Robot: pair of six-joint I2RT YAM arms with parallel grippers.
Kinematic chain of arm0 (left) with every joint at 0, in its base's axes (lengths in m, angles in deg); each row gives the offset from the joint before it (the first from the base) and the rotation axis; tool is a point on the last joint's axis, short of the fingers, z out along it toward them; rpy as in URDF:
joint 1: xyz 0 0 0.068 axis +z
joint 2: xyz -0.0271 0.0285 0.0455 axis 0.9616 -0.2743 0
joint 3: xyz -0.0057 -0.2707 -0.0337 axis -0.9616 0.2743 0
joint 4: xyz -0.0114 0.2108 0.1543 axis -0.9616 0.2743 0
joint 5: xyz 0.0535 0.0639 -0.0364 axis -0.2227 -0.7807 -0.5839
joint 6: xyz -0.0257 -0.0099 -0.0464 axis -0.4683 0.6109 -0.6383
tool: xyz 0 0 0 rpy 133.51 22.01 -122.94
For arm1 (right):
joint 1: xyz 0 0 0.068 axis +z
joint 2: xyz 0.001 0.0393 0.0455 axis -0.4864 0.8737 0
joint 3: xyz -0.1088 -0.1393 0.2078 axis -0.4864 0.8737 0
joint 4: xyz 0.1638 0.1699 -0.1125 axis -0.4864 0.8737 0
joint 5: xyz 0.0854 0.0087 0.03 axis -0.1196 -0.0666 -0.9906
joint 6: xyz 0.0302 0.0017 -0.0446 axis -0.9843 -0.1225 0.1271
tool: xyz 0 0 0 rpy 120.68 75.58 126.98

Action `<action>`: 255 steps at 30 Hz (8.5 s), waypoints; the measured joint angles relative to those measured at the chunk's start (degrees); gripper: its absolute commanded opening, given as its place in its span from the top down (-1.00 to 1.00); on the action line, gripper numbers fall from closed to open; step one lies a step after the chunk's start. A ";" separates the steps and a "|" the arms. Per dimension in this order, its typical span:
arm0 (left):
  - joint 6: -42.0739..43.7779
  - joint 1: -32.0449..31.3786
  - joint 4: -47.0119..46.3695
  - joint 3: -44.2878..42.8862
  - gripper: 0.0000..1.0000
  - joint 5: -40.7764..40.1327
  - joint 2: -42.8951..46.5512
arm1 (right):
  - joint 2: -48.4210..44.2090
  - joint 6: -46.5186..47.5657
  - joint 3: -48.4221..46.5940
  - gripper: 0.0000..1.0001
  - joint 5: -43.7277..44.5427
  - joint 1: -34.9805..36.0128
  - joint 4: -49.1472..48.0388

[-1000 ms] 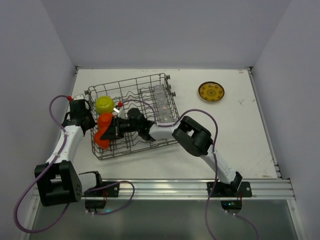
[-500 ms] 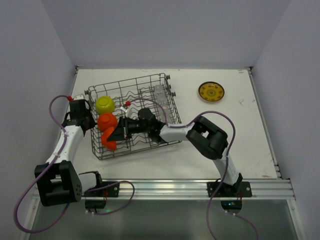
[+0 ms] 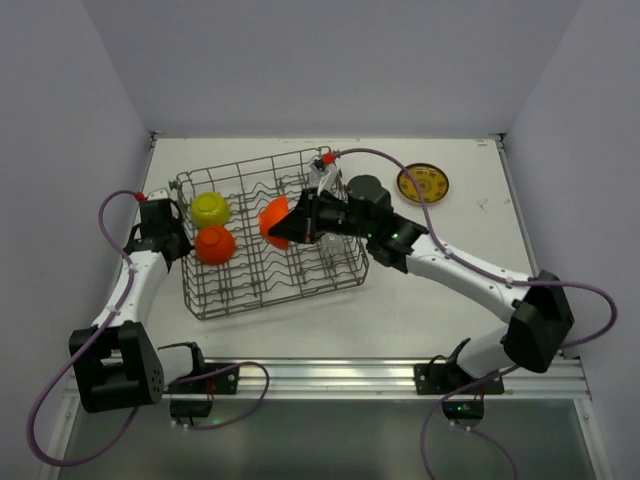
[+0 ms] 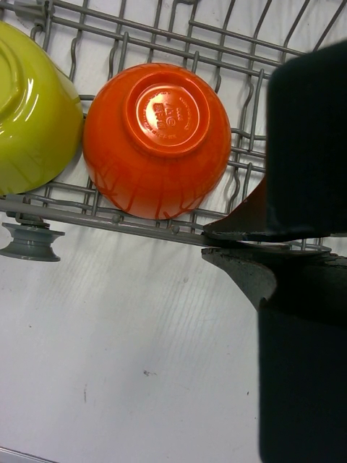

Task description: Unload the mixed dishes from the dish rack

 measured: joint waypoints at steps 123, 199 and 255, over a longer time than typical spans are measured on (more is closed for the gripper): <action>-0.20 -1.22 0.22 0.33 1.00 -2.14 0.59 | 62.88 -10.05 -61.77 -0.75 12.00 2.21 28.83; -0.17 -1.27 0.48 0.33 1.00 -1.81 0.59 | 60.00 -16.09 -45.88 -0.35 2.82 3.32 -3.74; -0.13 -1.57 0.46 0.33 1.00 -1.95 0.72 | 36.28 -13.05 -16.39 1.00 2.05 4.96 -20.41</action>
